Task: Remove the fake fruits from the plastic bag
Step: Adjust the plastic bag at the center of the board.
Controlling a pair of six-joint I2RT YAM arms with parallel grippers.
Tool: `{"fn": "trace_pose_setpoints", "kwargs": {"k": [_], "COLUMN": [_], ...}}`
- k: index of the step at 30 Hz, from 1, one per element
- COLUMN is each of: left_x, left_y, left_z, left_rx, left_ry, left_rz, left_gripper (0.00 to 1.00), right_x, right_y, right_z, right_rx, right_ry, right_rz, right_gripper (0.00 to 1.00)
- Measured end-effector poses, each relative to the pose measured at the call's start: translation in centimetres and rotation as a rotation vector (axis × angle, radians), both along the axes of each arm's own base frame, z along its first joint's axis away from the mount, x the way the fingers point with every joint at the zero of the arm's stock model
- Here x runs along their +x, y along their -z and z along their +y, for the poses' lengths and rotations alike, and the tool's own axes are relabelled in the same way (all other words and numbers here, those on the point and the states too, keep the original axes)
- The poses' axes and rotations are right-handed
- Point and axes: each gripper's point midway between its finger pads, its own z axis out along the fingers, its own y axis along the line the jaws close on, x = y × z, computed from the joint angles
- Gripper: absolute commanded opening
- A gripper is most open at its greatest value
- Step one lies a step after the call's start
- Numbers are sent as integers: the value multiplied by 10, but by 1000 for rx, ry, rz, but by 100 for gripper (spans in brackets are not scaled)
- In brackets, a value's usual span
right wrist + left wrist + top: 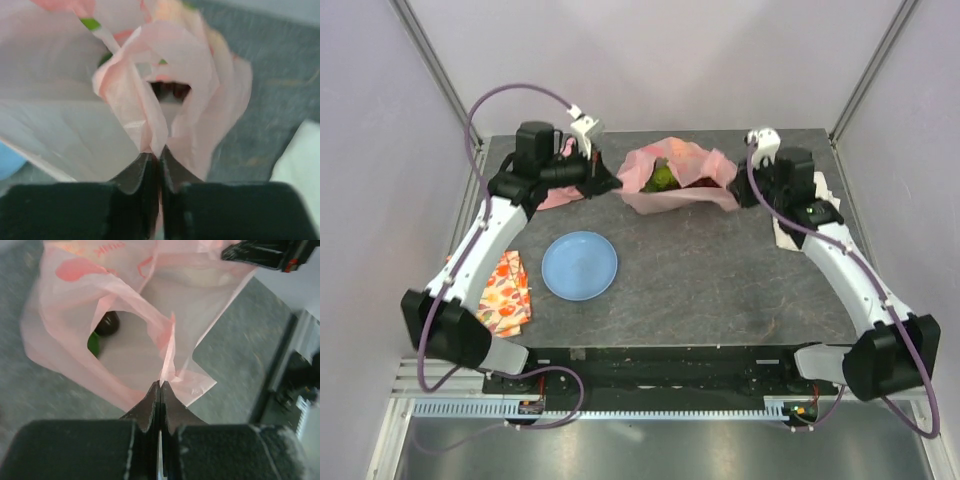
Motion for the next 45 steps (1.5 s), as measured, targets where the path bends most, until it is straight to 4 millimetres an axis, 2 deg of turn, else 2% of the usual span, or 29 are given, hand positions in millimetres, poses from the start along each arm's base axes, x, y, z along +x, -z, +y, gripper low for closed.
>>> {"fn": "trace_pose_setpoints", "kwargs": {"k": [2,3,5,7,8,9,10,11,13,16,18,19,20,21,23,25,26,28,30,31,33,36,39,41,43,45], "left_x": [-34,-51,-69,-77,-77,-76,-75,-75,-74,-71,-67,-65,-64,-63,-60,-58,-57,-56,-56,-56,-57,-62,-68,-73,-79,-87], "left_y": [13,23,35,45,46,48,49,50,49,47,51,52,55,56,56,54,54,53,52,52,53,55,55,55,57,61], "left_z": [7,11,17,20,20,19,19,19,18,18,21,22,24,25,27,27,27,27,27,27,27,29,31,33,36,40], "left_rx": [10,18,26,33,34,35,36,36,29,15,17,19,21,21,13,-3,-9,-20,-28,-32,-40,-43,-45,-37,-24,-2], "left_ry": [12,13,14,13,13,13,13,11,6,-16,-55,-73,-98,-112,-142,-161,-170,-187,-196,-198,-204,-208,-204,-198,-187,-172], "left_rz": [44,73,100,125,129,133,136,140,142,146,159,167,180,188,206,217,223,235,243,244,247,251,241,224,204,178], "left_gripper": [1,2,2,2,2,2,2,2,2,2,1,2,2,2,2,1,2,2,2,2,2,2,2,2,2,2], "right_x": [-37,-52,-73,-81,-81,-78,-71,-61,-41,-37,-46,-51,-55,-58,-58,-49,-43,-37,-34,-34,-36,-42,-30,-10,13,39], "right_y": [39,60,91,102,98,88,71,46,-18,-101,-134,-141,-140,-132,-103,-59,-25,28,64,76,97,116,135,146,153,152], "right_z": [1,0,-4,-7,-7,-6,-4,2,14,36,59,73,86,100,125,143,151,160,165,168,174,181,176,160,140,110], "right_rx": [-8,-16,-38,-62,-76,-83,-87,-81,-58,-20,9,25,39,52,66,59,53,41,29,24,14,0,-63,-123,-179,-231], "right_ry": [-19,-26,-28,-33,-45,-56,-74,-99,-150,-228,-303,-349,-389,-431,-492,-516,-516,-508,-498,-495,-486,-469,-369,-254,-138,-12], "right_rz": [102,160,270,329,340,337,308,259,107,-99,-189,-210,-210,-191,-120,-8,81,227,326,357,408,451,450,425,398,357], "right_gripper": [39,53,60,65,66,70,72,73,76,73,64,60,52,48,39,36,32,31,30,30,33,35,34,30,30,30]}}
